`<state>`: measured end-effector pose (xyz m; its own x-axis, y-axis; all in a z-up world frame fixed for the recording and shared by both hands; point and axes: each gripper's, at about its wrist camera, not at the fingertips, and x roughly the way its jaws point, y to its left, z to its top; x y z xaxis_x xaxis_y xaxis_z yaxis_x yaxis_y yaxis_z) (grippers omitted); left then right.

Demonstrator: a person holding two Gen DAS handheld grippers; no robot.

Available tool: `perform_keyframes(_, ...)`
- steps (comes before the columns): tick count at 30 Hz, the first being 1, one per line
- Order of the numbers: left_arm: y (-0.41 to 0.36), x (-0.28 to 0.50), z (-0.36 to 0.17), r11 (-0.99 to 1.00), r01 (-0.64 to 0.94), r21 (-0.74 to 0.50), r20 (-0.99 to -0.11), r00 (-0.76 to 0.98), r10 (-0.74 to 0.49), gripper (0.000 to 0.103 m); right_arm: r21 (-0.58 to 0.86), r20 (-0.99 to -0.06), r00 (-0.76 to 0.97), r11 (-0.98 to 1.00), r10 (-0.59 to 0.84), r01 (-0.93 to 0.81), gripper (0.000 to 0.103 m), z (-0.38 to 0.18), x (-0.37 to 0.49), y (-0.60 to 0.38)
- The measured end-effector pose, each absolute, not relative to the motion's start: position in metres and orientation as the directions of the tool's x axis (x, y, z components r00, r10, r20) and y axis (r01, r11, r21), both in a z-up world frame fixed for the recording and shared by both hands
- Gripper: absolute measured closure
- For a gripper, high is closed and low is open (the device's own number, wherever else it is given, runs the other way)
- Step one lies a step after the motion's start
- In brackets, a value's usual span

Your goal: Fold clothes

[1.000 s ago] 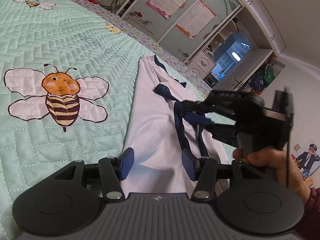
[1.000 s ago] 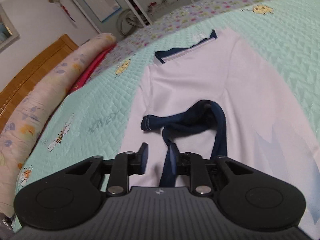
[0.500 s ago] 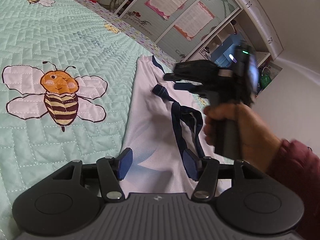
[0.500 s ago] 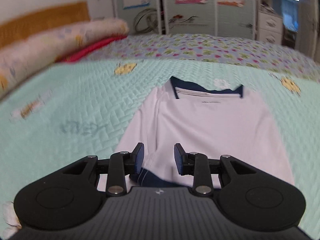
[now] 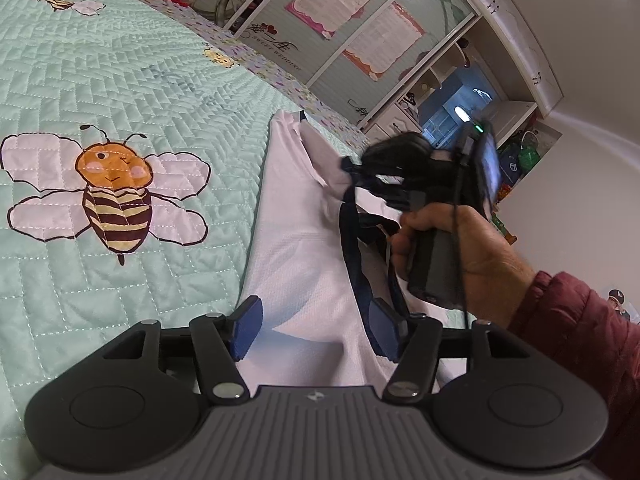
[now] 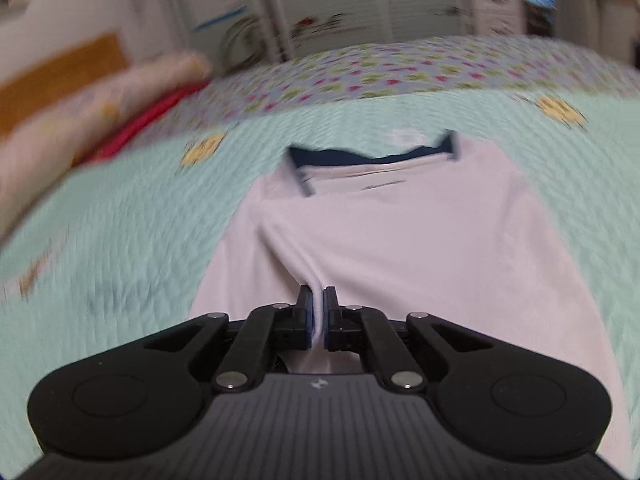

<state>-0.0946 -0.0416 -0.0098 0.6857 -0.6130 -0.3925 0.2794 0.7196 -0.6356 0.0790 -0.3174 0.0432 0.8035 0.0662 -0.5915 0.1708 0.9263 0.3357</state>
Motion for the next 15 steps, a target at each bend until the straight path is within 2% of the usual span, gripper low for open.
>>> perform_keyframes(4, -0.043, -0.093, -0.01, 0.724, 0.283, -0.629, -0.394, 0.687, -0.611, 0.039, 0.443, -0.576, 0.81, 0.875, 0.114, 0.192, 0.101, 0.036, 0.073, -0.346)
perform_keyframes(12, -0.044, -0.094, -0.01, 0.722, 0.289, -0.629, -0.389, 0.687, -0.614, 0.037, 0.389, -0.581, 0.789, 0.919, 0.198, 0.056, 0.099, 0.033, 0.081, -0.317)
perform_keyframes(15, -0.043, -0.094, -0.01, 0.717, 0.289, -0.634, -0.386, 0.686, -0.617, 0.037, 0.348, -0.594, 0.774, 0.938, 0.219, 0.002, 0.079, 0.034, 0.085, -0.299)
